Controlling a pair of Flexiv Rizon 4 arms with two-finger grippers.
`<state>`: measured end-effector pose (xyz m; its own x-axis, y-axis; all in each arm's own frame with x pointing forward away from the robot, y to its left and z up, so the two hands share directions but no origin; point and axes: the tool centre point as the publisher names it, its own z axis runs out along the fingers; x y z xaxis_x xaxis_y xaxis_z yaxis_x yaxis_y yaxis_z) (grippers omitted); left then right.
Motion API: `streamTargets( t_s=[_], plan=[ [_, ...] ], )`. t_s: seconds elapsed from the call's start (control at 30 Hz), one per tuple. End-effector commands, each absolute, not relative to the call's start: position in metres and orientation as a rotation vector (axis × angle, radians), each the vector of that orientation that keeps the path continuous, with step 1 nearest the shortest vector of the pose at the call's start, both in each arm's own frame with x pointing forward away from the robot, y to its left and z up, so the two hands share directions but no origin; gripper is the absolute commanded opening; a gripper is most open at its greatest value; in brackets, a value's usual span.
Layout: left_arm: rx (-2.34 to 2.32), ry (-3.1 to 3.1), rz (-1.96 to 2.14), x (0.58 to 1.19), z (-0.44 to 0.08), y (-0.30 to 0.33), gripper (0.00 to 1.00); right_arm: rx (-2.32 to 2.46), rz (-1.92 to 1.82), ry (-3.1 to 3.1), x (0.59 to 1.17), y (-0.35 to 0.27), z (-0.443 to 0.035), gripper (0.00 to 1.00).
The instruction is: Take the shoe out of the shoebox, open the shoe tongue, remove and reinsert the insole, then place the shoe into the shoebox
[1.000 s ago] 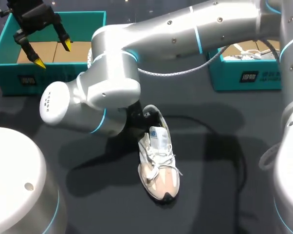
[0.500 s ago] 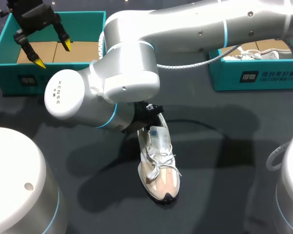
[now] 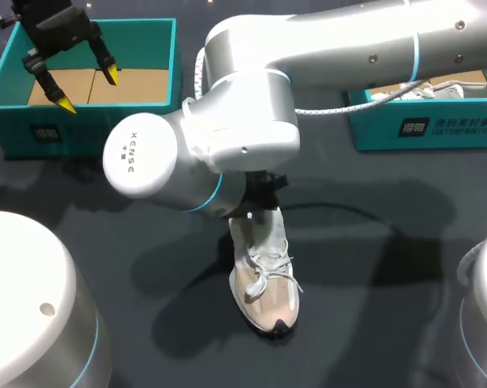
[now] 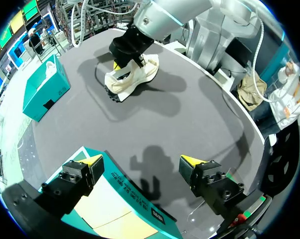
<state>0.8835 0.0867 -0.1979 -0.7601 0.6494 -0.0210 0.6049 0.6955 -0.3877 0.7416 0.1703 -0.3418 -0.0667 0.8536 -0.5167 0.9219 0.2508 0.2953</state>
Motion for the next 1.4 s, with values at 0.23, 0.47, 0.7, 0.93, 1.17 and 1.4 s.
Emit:
streamTargets(
  t_s=[0.23,0.47,0.7,0.93,1.17,1.4],
  plan=[
    [-1.034,-2.782,0.570,0.884,-0.198,0.087,1.00,1.776,-0.116,1.699,0.733,0.182,-0.363,0.00],
    [-1.034,-2.782,0.570,0.884,-0.198,0.087,1.00,1.776,-0.202,1.669,0.735,0.173,-0.385,0.00],
    [-1.034,-2.782,0.570,0.884,-0.198,0.087,1.00,1.864,-0.169,1.760,0.734,0.172,-0.401,0.00],
    [-1.034,-2.782,0.570,0.884,-0.198,0.087,1.00,1.926,-0.133,1.847,0.734,0.174,-0.404,0.00],
    [-1.034,-2.782,0.570,0.884,-0.198,0.087,1.00,1.915,-0.027,1.903,0.732,0.179,-0.363,0.00],
    [-1.034,-2.782,0.570,0.884,-0.198,0.087,1.00,1.872,0.039,1.972,0.736,0.188,-0.349,0.00]
  ],
)
